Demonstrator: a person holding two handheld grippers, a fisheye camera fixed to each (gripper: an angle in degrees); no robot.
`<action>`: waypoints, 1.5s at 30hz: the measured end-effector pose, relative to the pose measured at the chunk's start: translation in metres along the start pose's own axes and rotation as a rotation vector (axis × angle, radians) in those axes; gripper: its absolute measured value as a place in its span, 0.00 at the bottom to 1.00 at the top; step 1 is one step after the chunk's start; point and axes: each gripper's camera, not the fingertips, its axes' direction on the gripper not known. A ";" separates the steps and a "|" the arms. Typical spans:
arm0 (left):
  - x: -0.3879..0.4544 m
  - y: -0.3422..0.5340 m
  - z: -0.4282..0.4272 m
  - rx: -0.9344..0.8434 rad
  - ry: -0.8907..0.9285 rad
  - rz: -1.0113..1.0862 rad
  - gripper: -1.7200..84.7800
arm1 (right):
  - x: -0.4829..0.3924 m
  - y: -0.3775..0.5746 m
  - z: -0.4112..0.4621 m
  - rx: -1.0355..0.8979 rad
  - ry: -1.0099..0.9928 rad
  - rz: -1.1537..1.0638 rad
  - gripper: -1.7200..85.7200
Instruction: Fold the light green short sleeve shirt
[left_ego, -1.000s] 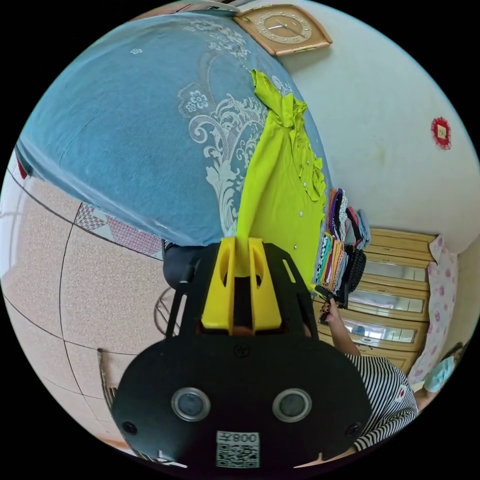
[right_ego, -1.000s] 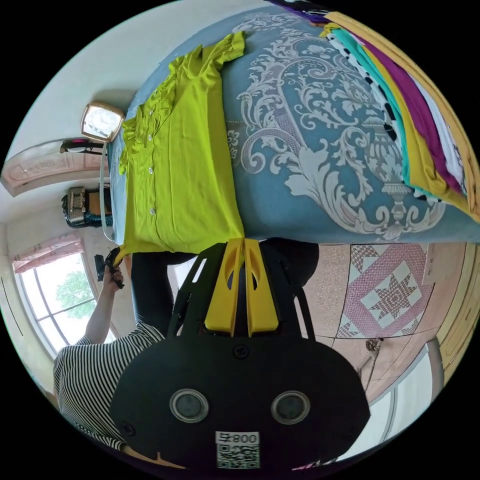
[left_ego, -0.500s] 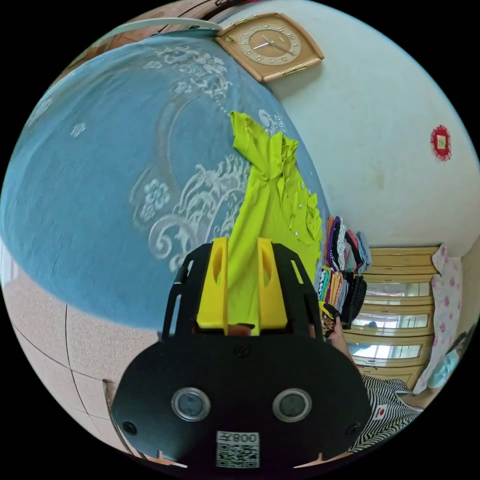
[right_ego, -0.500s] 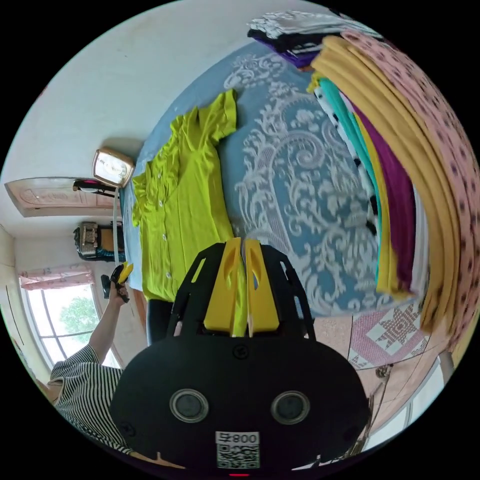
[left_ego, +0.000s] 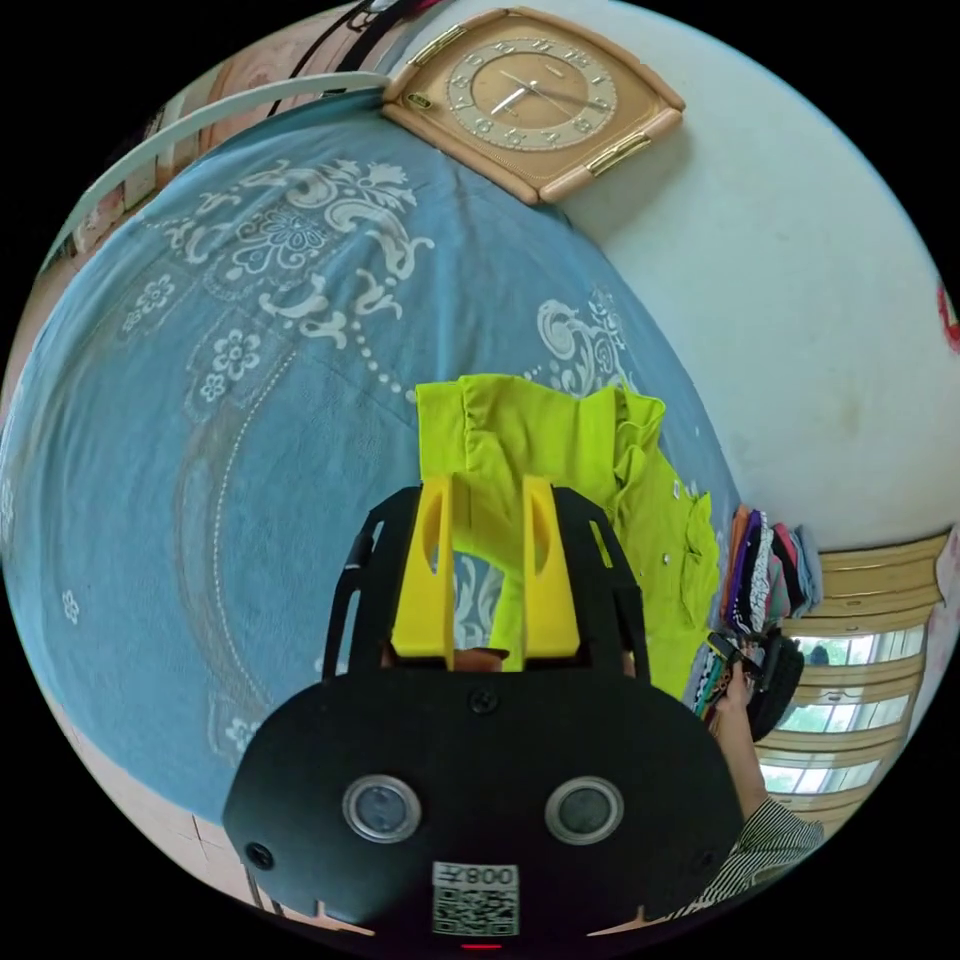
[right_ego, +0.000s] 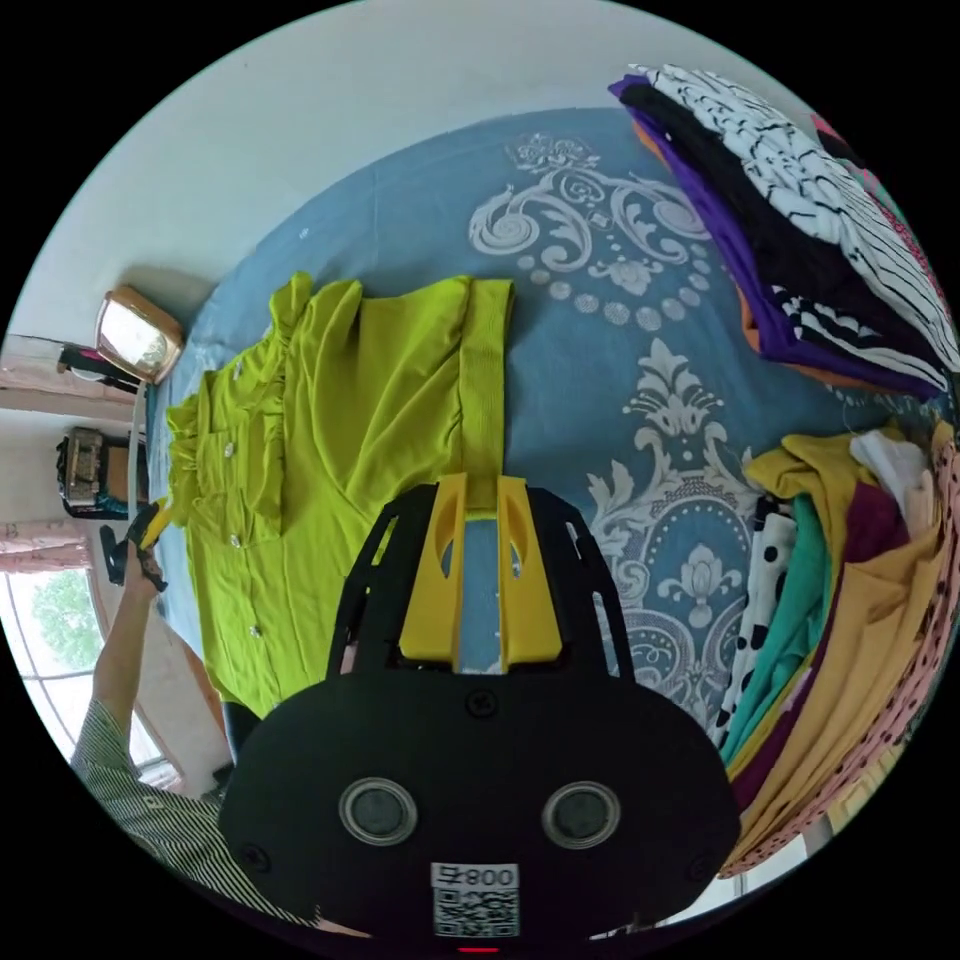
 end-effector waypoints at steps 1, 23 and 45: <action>0.001 -0.002 0.007 -0.006 0.000 0.006 0.11 | -0.002 0.000 -0.001 0.012 0.000 -0.001 0.07; -0.036 0.028 0.119 0.273 0.050 -0.090 0.10 | 0.002 0.056 -0.042 0.178 -0.165 0.251 0.02; 0.181 0.058 0.486 -0.080 0.193 0.613 0.10 | -0.435 -0.108 0.033 0.140 0.212 -0.582 0.08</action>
